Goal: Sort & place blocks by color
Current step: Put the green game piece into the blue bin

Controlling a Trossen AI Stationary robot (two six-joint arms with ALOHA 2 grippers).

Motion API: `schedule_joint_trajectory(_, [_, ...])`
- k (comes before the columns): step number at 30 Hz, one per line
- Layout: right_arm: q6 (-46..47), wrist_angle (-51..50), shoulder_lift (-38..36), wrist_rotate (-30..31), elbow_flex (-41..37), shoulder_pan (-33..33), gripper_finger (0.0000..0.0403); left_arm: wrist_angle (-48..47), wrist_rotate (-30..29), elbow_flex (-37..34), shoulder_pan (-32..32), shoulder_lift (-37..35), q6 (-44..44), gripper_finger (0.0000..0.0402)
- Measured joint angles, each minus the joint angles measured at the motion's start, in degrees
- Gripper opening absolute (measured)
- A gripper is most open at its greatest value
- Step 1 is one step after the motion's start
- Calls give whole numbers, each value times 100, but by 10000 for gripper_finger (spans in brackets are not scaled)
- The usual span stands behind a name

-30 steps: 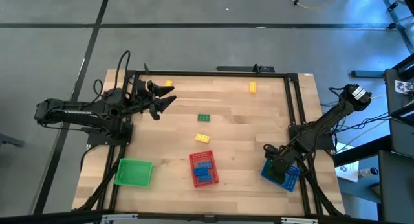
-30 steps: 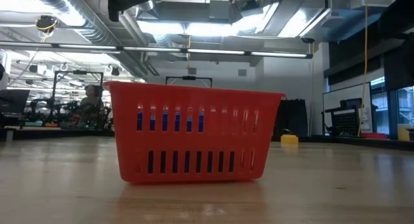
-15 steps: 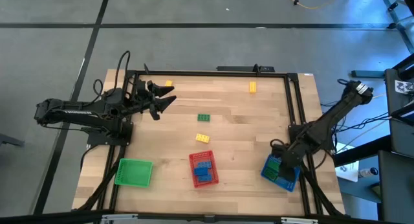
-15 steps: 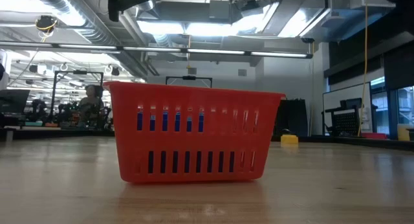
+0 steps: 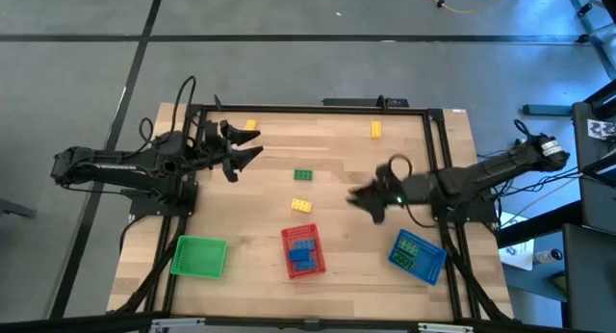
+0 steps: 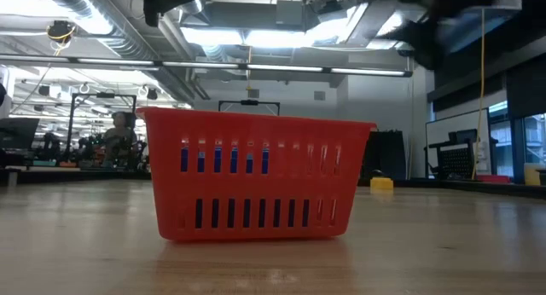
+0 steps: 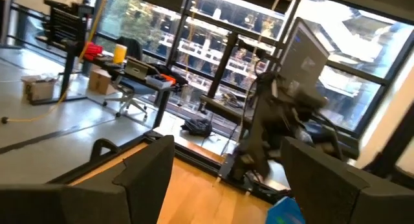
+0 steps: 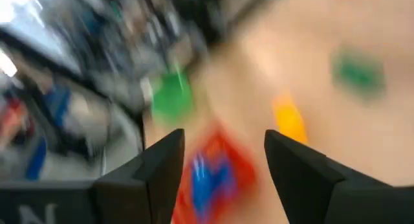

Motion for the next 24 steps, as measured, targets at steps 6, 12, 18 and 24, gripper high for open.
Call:
schedule_joint_trajectory(6, [-2204,1999,131,-76,0,-835,217,-140,662,2,0,-1,-53,275])
schedule_joint_trajectory(12, [-3633,2553,61,-99,0,-1070,217,-203,1253,2,0,1,-329,275])
schedule_joint_trajectory(18, [-3742,2539,55,-146,0,-1066,217,-205,958,2,2,1,-345,275])
schedule_joint_trajectory(24, [-3568,2554,55,-142,0,-1066,217,-205,905,2,2,1,-342,275])
